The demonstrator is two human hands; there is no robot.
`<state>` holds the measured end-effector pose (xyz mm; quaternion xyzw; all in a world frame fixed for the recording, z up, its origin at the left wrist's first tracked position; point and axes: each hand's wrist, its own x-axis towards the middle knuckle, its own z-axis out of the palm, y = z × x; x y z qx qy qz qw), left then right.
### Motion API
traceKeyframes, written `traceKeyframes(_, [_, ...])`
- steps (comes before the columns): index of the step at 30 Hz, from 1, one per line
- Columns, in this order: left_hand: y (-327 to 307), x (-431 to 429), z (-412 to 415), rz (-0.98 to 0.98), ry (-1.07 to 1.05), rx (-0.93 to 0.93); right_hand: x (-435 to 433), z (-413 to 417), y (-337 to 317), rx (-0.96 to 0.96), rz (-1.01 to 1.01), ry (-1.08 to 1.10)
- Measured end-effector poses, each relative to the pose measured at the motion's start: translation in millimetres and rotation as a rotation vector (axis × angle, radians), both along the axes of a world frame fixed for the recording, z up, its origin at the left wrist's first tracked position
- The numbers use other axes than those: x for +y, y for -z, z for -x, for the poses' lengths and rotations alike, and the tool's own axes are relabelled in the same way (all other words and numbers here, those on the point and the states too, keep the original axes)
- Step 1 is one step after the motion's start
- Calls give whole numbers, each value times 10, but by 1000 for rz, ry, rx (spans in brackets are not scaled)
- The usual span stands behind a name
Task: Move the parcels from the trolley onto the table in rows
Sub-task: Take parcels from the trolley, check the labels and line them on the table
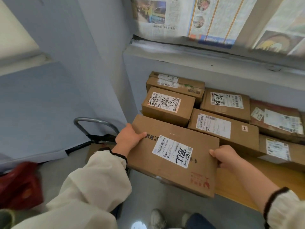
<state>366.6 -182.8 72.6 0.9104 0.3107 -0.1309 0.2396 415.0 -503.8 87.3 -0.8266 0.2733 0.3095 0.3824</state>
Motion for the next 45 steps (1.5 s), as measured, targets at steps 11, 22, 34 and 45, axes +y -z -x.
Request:
traceKeyframes(11, [-436,-514,131,-188,-92,-106,-100,71,-384,-312,211,-283])
traceKeyframes(22, [-667,90,1037,-363,-139,-63,1521,447,-797,-893,449,-1336])
traceKeyframes(34, [-413,2211,2504,-341,-328,125,3912,1404,-184,-719,278,-1677])
traceKeyframes(45, [904,3128,2486,-6,-176,160,4617,1474,1220,-209,129,-1181])
